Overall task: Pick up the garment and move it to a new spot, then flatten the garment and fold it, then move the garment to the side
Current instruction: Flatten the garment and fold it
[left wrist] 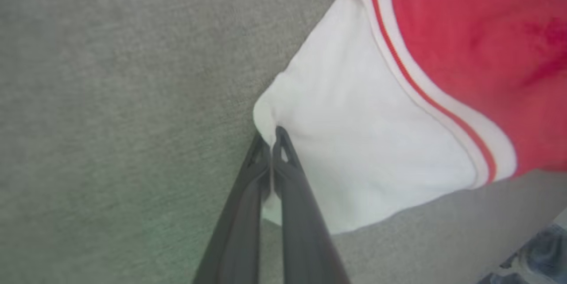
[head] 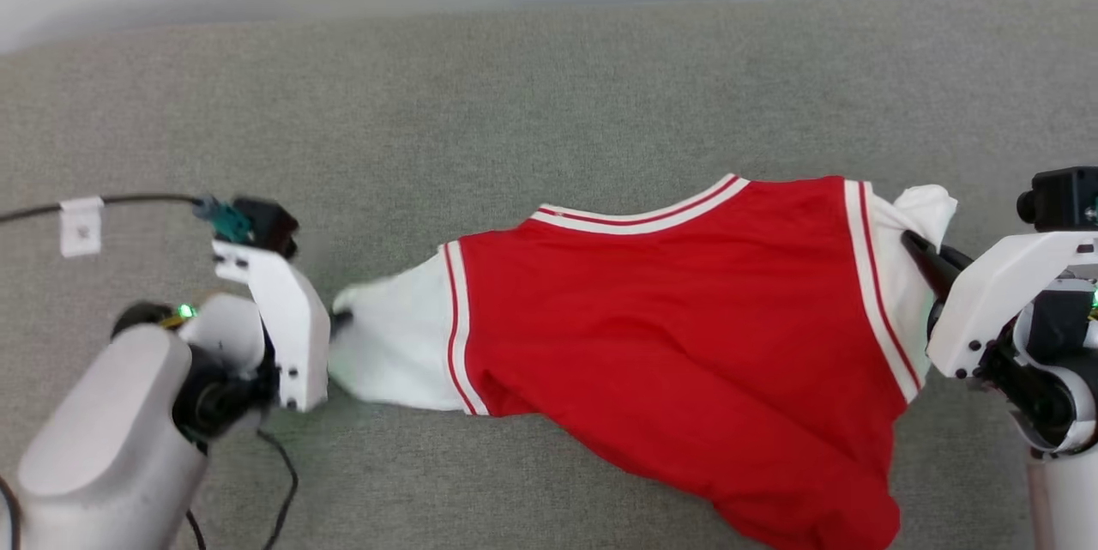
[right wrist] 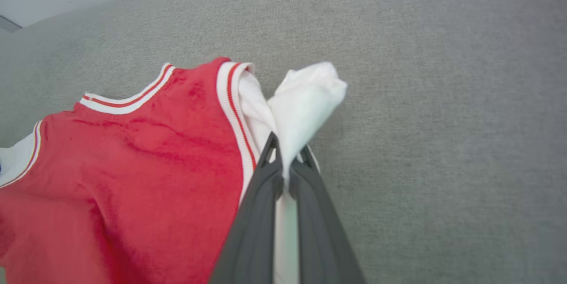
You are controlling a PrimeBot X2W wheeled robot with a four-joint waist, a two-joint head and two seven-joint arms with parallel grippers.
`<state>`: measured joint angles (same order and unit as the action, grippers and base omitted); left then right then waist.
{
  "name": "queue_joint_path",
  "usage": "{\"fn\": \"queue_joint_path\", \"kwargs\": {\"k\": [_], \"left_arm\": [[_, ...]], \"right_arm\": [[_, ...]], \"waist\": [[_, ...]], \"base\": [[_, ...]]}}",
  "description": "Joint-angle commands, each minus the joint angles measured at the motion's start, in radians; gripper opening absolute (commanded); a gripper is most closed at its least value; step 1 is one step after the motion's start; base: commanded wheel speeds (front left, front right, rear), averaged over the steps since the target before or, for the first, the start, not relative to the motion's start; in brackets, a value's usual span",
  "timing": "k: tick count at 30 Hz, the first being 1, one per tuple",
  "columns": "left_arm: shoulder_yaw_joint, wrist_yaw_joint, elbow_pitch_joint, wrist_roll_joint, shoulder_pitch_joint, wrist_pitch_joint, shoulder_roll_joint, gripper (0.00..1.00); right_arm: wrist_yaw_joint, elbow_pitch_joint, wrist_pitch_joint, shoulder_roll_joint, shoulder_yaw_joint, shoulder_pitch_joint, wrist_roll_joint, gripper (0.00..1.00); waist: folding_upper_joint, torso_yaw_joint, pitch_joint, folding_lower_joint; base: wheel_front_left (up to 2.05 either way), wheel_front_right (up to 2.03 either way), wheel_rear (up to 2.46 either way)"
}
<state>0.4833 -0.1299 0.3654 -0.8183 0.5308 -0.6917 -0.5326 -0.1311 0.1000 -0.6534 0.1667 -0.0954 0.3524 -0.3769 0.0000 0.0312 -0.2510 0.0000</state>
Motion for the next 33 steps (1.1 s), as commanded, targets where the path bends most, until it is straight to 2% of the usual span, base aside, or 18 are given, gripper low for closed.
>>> {"fn": "queue_joint_path", "kwargs": {"k": [1, 5, 9, 13, 16, 25, 29, 33], "left_arm": [[-0.013, 0.011, -0.010, 0.024, 0.047, 0.031, -0.005, 0.00], [-0.033, 0.068, -0.008, 0.087, 0.130, 0.099, 0.000, 0.00], [-0.049, 0.103, -0.005, 0.136, 0.205, 0.157, 0.004, 0.00], [-0.070, 0.153, 0.050, 0.202, 0.338, 0.241, 0.011, 0.00], [-0.087, 0.176, 0.095, 0.232, 0.430, 0.284, 0.013, 0.00], [-0.123, 0.152, 0.189, 0.286, 0.701, 0.392, -0.029, 0.00], [-0.147, 0.143, 0.215, 0.312, 0.838, 0.476, -0.052, 0.00], [-0.176, 0.126, 0.242, 0.332, 0.996, 0.571, -0.081, 0.00]], "right_arm": [[0.001, 0.003, -0.005, 0.013, -0.001, 0.029, 0.004, 0.00], [0.001, 0.036, -0.010, 0.040, 0.003, 0.078, 0.002, 0.00], [0.001, 0.069, -0.013, 0.060, 0.022, 0.142, -0.007, 0.00], [0.001, 0.123, 0.008, 0.098, 0.072, 0.285, -0.028, 0.00], [0.001, 0.155, 0.035, 0.128, 0.103, 0.390, -0.037, 0.00], [0.001, 0.236, 0.162, 0.170, 0.177, 0.719, -0.022, 0.00], [0.001, 0.285, 0.226, 0.168, 0.178, 0.884, 0.009, 0.00], [0.001, 0.338, 0.323, 0.136, 0.173, 1.073, 0.059, 0.00]], "waist": [[0.0000, -0.013, 0.032, 0.0000], [0.0000, -0.021, 0.074, 0.0000], [0.0000, -0.016, 0.093, 0.0000], [0.0000, -0.004, 0.094, 0.0000], [0.0000, 0.004, 0.071, 0.0000], [0.0000, 0.032, -0.060, 0.0000], [0.0000, 0.042, -0.133, 0.0000], [0.0000, 0.062, -0.220, 0.0000]], "base": [[0.00, 0.00, 0.00], [0.00, 0.00, 0.00], [0.00, 0.00, 0.00], [0.00, 0.00, 0.00], [0.00, 0.00, 0.00], [0.00, 0.00, 0.00], [0.00, 0.00, 0.00], [0.00, 0.00, 0.00]]}}
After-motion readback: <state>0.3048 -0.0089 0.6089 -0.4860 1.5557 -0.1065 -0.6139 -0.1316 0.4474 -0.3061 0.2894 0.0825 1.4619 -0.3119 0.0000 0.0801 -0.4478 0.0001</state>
